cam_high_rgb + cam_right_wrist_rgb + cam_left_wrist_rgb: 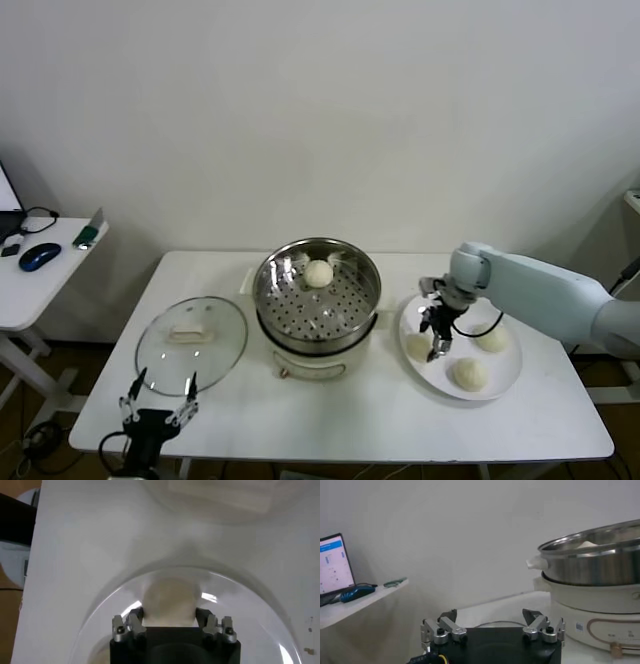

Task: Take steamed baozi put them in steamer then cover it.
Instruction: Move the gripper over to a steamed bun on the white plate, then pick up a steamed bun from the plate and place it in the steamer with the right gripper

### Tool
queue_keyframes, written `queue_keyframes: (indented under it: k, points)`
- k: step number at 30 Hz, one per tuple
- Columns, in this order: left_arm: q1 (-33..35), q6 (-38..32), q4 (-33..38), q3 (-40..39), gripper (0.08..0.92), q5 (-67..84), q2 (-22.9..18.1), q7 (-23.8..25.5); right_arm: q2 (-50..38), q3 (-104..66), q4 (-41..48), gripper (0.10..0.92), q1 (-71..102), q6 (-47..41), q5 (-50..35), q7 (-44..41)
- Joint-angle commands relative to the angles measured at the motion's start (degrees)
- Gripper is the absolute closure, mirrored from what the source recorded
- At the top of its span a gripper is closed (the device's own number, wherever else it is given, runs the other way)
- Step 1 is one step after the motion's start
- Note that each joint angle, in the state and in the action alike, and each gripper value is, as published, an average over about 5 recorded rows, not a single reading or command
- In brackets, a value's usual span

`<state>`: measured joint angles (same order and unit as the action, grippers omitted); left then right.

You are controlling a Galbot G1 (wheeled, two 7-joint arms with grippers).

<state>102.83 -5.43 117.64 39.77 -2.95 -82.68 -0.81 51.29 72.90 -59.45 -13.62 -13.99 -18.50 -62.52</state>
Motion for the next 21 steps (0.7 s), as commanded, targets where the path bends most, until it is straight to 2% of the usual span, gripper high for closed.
queue_keyframes:
  k: [1, 11, 21]
  points:
    - [-0.01, 0.04, 0.39, -0.03, 0.177, 0.01, 0.04, 0.01, -1.51, 2.59, -1.29, 0.371, -5.00, 0.18, -3.16, 0.01]
    - [-0.04, 0.05, 0.68, -1.48, 0.177, -0.31, -0.22, 0.04, -1.46, 15.87, -1.18, 0.380, -27.92, 2.47, -16.33, -1.39]
    - [0.37, -0.17, 1.22, -3.75, 0.177, -1.21, -0.72, 0.05, 7.88, 21.71, -2.65, 0.380, -40.13, 0.06, -30.62, -1.19]
